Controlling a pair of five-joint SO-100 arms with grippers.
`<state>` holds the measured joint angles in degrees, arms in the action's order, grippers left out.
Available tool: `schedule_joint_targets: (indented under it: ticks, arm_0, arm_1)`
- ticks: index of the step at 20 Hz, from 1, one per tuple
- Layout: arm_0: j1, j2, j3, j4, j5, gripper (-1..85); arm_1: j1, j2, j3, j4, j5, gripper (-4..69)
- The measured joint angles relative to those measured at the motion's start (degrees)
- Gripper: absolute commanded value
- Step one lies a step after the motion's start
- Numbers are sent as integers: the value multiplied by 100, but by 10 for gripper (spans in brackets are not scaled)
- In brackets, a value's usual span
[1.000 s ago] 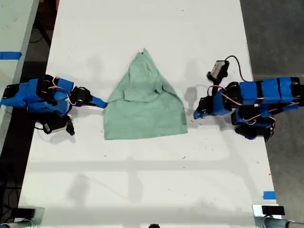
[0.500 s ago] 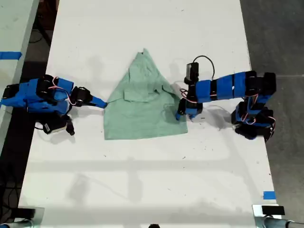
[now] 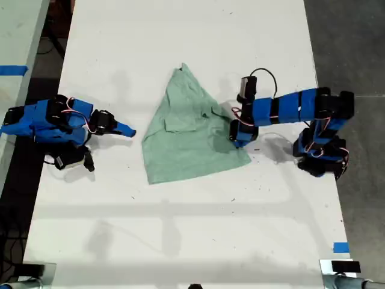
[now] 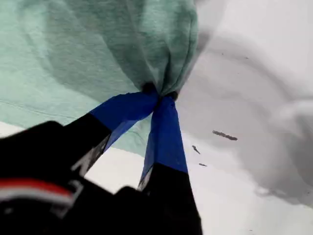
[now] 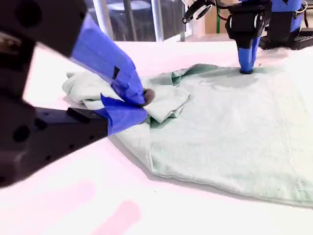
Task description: Fold t shirt
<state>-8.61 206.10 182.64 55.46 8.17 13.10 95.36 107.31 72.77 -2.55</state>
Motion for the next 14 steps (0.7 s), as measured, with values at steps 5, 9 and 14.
schedule_joint_targets:
  ticks: [5,9,14]
  arm_0:
    - [0,0,0,0,0,-2]
    - [0,0,0,0,0,-2]
    - [0,0,0,0,0,-2]
  arm_1:
    - [-712,-431,-2487,1002,-211,-19]
    - [-1072,-1749,-4008,826,-615,-19]
    - [-1116,-2628,-4535,149,-1011,-25]
